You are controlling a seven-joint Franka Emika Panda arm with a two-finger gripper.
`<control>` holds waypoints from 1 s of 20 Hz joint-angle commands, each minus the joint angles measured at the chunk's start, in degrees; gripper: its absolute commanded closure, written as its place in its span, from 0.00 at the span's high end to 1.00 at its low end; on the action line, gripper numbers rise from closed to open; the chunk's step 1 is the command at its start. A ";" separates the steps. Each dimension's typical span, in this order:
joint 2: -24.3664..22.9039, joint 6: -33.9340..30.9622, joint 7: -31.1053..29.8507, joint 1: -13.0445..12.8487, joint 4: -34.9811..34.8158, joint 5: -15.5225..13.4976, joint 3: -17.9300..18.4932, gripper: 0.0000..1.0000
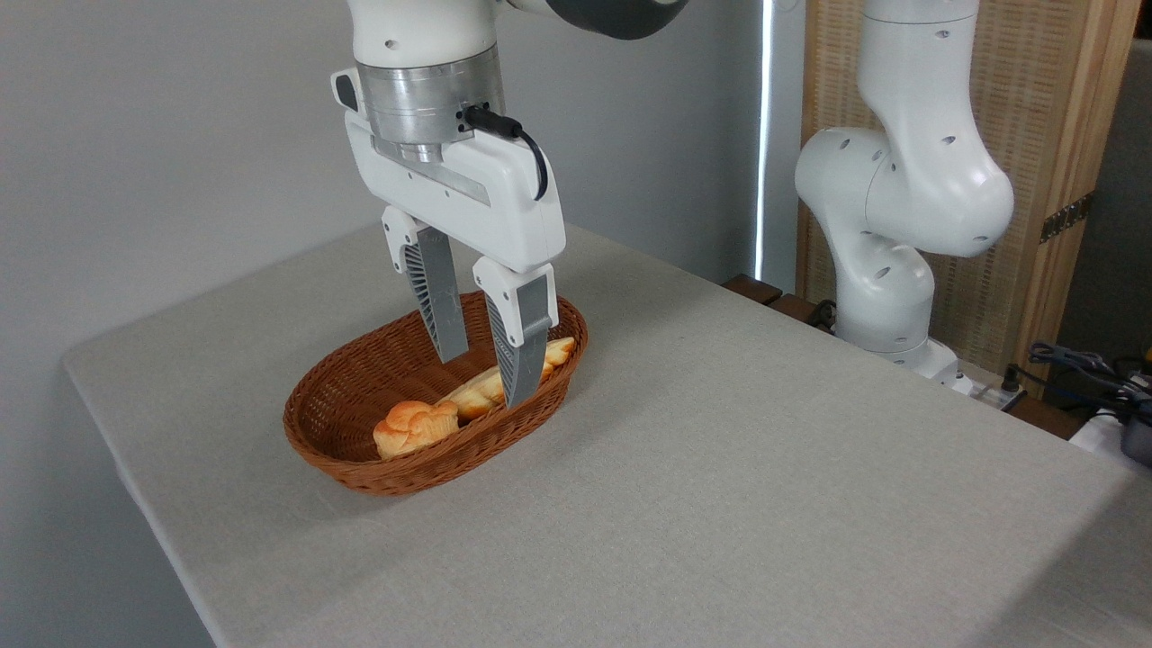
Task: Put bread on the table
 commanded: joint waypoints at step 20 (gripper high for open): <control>2.80 -2.27 0.26 -0.43 5.10 -3.06 3.17 1.00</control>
